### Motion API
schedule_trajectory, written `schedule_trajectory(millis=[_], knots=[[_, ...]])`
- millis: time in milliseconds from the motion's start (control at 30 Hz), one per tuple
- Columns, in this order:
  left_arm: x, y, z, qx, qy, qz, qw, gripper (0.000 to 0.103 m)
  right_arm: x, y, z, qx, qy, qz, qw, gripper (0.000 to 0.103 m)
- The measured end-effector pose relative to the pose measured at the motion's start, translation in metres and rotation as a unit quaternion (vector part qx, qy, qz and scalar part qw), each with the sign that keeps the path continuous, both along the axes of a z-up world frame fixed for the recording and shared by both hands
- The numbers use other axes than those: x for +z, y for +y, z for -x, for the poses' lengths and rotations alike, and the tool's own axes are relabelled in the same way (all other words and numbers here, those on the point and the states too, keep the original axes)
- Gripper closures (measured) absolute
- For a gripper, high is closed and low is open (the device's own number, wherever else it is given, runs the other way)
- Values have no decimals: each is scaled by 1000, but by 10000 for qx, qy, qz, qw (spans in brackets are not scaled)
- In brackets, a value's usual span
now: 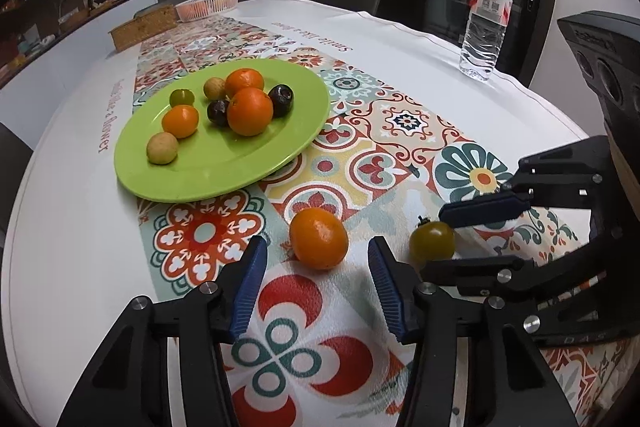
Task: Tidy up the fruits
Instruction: 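Grasp an orange tomato with the left tool while the right tool grasps a green-yellow tomato, then carry both tomatoes in both tools over the green plate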
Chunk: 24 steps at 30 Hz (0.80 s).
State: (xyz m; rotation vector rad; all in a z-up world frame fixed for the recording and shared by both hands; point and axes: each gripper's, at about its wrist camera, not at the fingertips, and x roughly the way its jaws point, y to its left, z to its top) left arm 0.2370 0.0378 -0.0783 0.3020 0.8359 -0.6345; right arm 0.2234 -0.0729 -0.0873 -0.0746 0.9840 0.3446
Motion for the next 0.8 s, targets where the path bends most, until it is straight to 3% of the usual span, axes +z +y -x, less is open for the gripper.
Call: schedule_trajectory(millis=[167, 300, 800], knots=[[-4, -6, -8, 71, 108, -34, 9999, 59, -1, 1, -3, 28, 18, -70, 10000, 73], [-7, -9, -10, 69, 168, -93, 9998, 71, -2, -1, -4, 22, 19, -121, 9999, 75], [13, -13, 8, 183, 29, -146, 9997, 72, 11, -14, -5, -124, -178, -283, 9994, 75]])
